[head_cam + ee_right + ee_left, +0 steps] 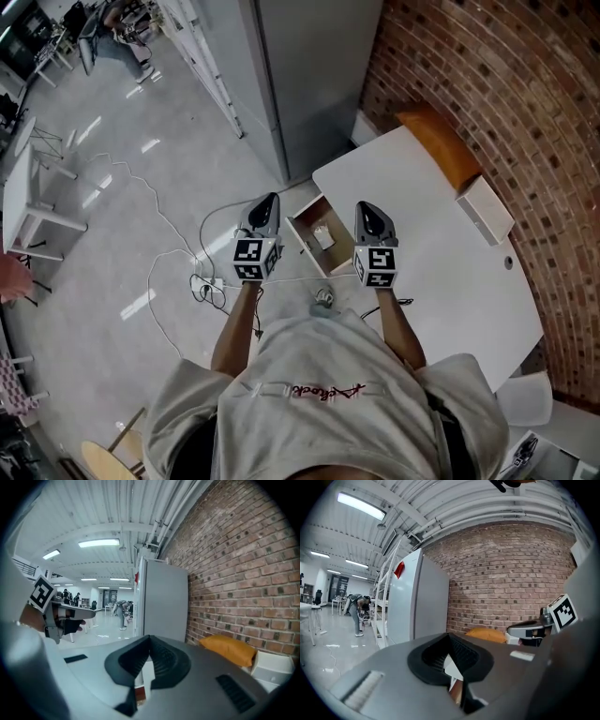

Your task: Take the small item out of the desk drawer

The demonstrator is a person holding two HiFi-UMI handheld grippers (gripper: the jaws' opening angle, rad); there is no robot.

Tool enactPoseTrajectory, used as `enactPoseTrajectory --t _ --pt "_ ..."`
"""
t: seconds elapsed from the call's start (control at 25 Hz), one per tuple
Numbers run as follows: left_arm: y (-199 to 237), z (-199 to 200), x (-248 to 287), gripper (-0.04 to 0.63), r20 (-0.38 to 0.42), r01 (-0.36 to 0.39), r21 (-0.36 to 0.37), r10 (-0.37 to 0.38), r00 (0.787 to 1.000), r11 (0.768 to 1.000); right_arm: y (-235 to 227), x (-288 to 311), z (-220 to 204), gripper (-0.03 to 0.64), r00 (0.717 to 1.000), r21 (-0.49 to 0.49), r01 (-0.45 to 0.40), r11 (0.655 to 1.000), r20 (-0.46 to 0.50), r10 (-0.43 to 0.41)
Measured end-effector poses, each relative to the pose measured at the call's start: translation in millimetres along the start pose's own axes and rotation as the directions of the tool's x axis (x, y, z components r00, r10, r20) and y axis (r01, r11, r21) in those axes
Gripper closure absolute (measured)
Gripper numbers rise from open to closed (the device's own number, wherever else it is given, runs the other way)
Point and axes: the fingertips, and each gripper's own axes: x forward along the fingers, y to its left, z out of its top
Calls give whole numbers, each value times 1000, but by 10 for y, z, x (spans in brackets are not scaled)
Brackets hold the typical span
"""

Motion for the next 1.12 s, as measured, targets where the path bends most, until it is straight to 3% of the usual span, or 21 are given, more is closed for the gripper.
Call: enactPoseTrajectory --t 0.28,0.6,1.12 --pt "-60 -39 190 588 -24 -13 12 13 1000 1000 -134 172 -115 606 999 15 -42 999 -17 43" --pt "41 -368 214 588 -93 -20 1 20 995 1000 -40 325 -292 606 996 28 -64 998 -52 66" --pt "405 -774 358 588 -153 102 -65 -111 982 993 281 500 -727 606 986 69 56 996 -162 -45"
